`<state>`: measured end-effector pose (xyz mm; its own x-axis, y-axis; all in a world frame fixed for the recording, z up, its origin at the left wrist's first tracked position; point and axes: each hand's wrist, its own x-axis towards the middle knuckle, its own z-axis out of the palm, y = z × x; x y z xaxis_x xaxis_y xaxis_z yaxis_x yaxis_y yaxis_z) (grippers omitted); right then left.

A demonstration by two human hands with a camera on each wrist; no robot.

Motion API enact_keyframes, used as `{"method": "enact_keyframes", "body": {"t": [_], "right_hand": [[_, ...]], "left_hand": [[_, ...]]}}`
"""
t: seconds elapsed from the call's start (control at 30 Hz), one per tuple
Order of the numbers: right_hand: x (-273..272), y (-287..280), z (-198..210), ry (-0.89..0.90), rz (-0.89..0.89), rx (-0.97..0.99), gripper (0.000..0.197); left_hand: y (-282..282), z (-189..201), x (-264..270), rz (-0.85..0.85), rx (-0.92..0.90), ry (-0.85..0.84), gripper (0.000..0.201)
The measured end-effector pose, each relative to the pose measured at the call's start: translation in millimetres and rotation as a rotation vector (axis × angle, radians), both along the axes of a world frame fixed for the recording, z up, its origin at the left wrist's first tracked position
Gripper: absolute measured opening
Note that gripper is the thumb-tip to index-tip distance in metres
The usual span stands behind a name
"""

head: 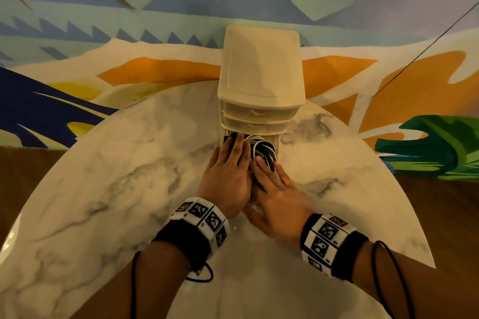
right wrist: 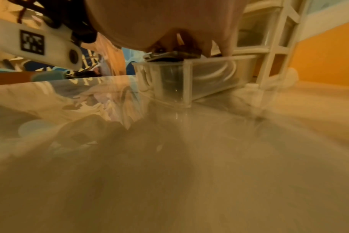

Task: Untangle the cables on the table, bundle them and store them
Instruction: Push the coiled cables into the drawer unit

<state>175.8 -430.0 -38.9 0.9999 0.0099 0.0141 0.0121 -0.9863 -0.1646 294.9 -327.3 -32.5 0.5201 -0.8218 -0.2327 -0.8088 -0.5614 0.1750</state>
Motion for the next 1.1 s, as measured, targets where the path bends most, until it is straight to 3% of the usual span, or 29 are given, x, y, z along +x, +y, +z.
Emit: {"method": "enact_keyframes", "body": {"t": [0.1, 0.23, 0.3, 0.63, 0.73, 0.93, 1.1], "right_hand": [[1, -1, 2, 0.194, 0.027, -0.052, 0.097], [12, -1, -3, 0.153, 0.032, -0.208, 0.080], [14, 1, -5, 0.116, 0.026, -0.185, 0.078], [19, -13, 8, 0.089, 0.065, -0.130, 0.059], [18, -18, 11, 0.082, 0.082, -0.107, 0.059], [17, -27, 1, 0.122, 0.105, -0.155, 0.069], [19, -23, -4, 0.149, 0.081, -0.130, 0.083]], "left_hand": [[4, 1, 4, -0.008, 0.042, -0.011, 0.069], [4, 8, 5, -0.011, 0.049, -0.017, 0.057], [3, 10, 3, -0.017, 0.076, -0.078, 0.058], [0, 20, 15, -0.035, -0.068, 0.052, 0.056], [-1, 21, 8, -0.025, -0.033, -0.025, 0.055], [-11, 14, -9, 0.049, -0.013, 0.058, 0.065], [-14, 4, -17, 0.081, -0.025, 0.066, 0.084]]}}
